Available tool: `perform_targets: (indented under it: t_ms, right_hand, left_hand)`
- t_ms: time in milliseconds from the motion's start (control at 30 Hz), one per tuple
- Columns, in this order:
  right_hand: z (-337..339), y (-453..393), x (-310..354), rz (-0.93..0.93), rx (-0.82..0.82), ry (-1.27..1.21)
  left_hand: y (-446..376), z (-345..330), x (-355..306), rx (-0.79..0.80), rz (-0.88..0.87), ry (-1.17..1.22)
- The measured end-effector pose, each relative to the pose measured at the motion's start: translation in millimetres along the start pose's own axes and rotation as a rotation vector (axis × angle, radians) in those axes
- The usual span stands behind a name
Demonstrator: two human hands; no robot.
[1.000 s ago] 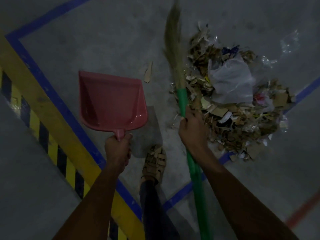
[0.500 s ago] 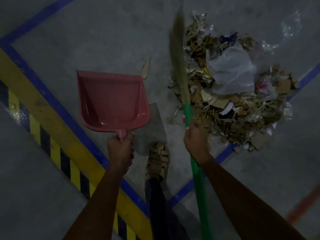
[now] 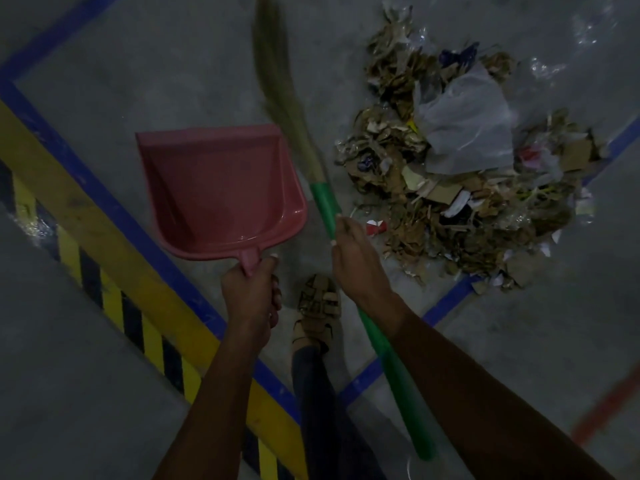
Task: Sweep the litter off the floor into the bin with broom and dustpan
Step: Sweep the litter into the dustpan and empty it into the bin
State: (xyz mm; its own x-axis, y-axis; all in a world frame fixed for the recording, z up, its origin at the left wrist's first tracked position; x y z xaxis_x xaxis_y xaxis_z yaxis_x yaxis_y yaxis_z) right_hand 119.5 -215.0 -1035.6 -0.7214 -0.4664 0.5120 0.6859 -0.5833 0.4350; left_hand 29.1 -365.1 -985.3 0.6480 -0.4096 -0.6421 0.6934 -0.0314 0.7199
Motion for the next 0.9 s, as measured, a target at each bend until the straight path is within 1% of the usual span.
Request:
perform_targets:
  t_ms: [100, 167, 233, 333, 467, 567, 633, 767, 900]
  right_hand:
    - [-19.6, -18.2, 7.1, -0.045, 0.114, 0.022]
    - [-22.3, -20.2, -0.1, -0.100, 0.144, 0.058]
    - [-15.9, -12.8, -13.8, -0.160, 0.132, 0.146]
    - [2.3, 10.1, -43.0, -0.171, 0.082, 0.301]
    - [35.3, 53.8, -85.6, -0.224, 0.002, 0.386]
    - [62.4, 94.3, -107.1, -0.212, -0.093, 0.354]
    - [80.5, 123.7, -118.6, -0.184, -0.151, 0.277]
    - [112.7, 174.2, -136.6, -0.049, -0.256, 0.100]
    - [141.5, 212.5, -154.4, 0.072, -0.344, 0.034]
  left_hand:
    - [-0.3, 1.7, 1.7, -0.004, -0.006, -0.022]
    - [0.8, 4.6, 3.0, -0.003, -0.016, -0.032]
    - [2.7, 8.7, 5.7, 0.002, -0.025, -0.042]
    - [12.1, 14.5, 11.7, 0.015, -0.048, -0.039]
    - [42.9, 16.1, 21.7, 0.036, -0.081, -0.021]
    - [76.0, 15.5, 32.2, 0.034, -0.075, -0.001]
    - [102.5, 14.2, 37.5, 0.043, -0.080, 0.011]
    - [150.3, 8.9, 47.0, 0.075, -0.115, 0.012]
    - [190.2, -6.1, 59.4, 0.130, -0.159, 0.003]
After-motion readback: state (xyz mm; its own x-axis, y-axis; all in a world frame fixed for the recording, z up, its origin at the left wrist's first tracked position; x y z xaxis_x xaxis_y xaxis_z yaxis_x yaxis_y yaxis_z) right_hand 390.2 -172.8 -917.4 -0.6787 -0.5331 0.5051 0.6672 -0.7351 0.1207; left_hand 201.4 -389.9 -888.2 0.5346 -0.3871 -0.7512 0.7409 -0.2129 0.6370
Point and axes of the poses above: each hand's wrist, its own y-axis away from the middle knuckle, its own z-axis out of the back of the hand, x = y × z, the point moved 2 cm from there along -y, towards the middle knuckle, and after that the axes turned 6 degrees about -z, right-handed, at the moved point
